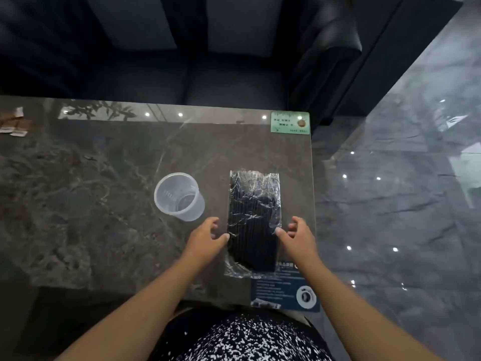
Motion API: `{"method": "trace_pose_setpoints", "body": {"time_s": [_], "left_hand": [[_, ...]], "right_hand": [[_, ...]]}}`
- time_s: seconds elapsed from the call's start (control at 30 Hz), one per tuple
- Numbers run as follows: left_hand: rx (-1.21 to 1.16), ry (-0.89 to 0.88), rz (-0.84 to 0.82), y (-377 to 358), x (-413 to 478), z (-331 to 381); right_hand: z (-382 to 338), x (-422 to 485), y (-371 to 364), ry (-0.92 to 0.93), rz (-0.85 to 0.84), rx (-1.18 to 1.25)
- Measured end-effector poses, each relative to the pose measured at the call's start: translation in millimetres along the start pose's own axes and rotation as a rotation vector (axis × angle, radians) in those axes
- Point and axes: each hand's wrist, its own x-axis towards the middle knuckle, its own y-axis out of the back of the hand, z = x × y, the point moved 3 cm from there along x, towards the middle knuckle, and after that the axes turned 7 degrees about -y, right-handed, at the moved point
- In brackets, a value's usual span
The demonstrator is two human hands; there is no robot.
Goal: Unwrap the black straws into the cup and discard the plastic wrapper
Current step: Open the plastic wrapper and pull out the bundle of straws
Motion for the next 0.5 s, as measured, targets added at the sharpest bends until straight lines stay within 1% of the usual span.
{"method": "trace_pose_setpoints", "body": {"time_s": [0.07, 0.17, 0.4, 0.5], "left_hand": [[-0.094, 0.067, 0.035, 0.9, 8.5, -0.1], [-0.152, 0.117, 0.063, -1.5, 19.3, -1.2], [-0.245, 0.211, 0.057, -12.8, 40.0, 3.7], [-0.225, 0.240, 0.076, -17.7, 45.6, 4.2]], "right_hand": [[-3.6, 5.3, -0.6, -0.041, 0.022, 0.040], [-4.9, 12.0, -7.3, -0.118, 0.025, 0.104], [-8.5, 27.8, -16.0, -0.162, 0.057, 0.100], [-8.0, 33.8, -18.2, -0.202, 0.063, 0.105]]}}
